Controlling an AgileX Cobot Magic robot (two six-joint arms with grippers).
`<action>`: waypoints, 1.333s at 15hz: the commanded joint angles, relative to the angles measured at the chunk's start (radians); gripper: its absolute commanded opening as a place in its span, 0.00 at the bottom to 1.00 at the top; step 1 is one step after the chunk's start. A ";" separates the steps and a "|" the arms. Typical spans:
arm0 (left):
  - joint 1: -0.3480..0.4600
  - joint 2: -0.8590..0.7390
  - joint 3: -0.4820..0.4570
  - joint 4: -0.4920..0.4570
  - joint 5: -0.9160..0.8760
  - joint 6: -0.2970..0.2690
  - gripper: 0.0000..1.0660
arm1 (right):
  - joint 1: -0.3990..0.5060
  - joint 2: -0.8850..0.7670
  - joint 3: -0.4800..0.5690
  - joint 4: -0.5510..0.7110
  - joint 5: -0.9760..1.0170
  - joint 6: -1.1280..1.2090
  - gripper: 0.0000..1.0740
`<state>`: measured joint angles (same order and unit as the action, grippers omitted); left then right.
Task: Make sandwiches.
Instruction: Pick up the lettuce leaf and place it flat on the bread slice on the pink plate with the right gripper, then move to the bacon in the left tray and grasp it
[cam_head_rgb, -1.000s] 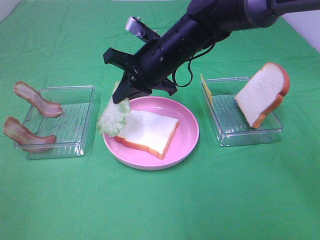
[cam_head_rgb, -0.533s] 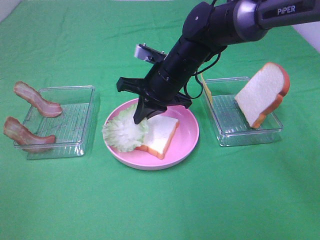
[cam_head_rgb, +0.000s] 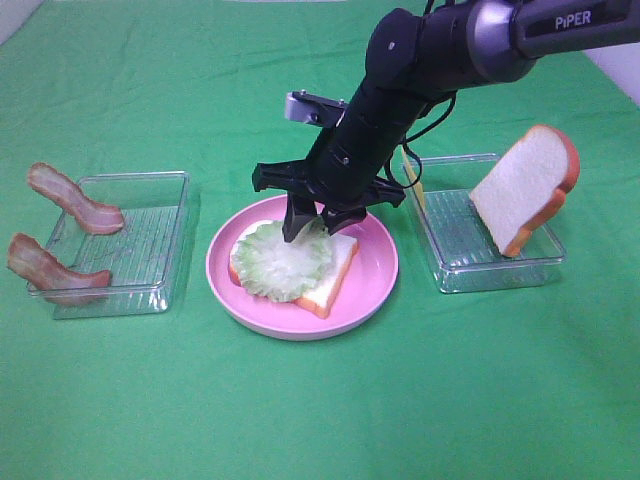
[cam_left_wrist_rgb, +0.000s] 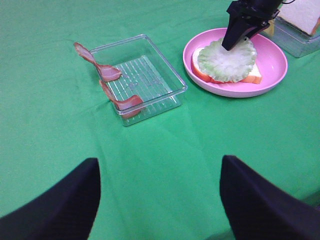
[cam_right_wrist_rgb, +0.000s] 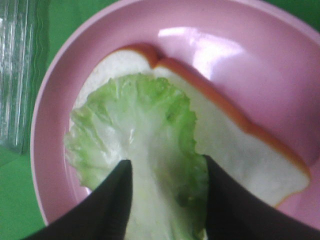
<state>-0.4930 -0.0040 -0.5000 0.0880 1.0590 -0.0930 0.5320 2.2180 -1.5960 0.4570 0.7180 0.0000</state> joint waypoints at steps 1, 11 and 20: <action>-0.002 -0.022 0.002 -0.005 -0.011 0.004 0.62 | -0.005 -0.038 -0.006 -0.043 -0.054 -0.011 0.57; -0.002 -0.022 0.002 -0.002 -0.012 0.004 0.62 | -0.005 -0.387 -0.005 -0.347 0.267 -0.010 0.64; -0.002 -0.022 0.002 -0.002 -0.012 0.004 0.62 | -0.003 -0.703 0.068 -0.421 0.570 0.006 0.63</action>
<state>-0.4930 -0.0040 -0.5000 0.0880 1.0590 -0.0930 0.5320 1.5440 -1.5610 0.0460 1.2100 0.0000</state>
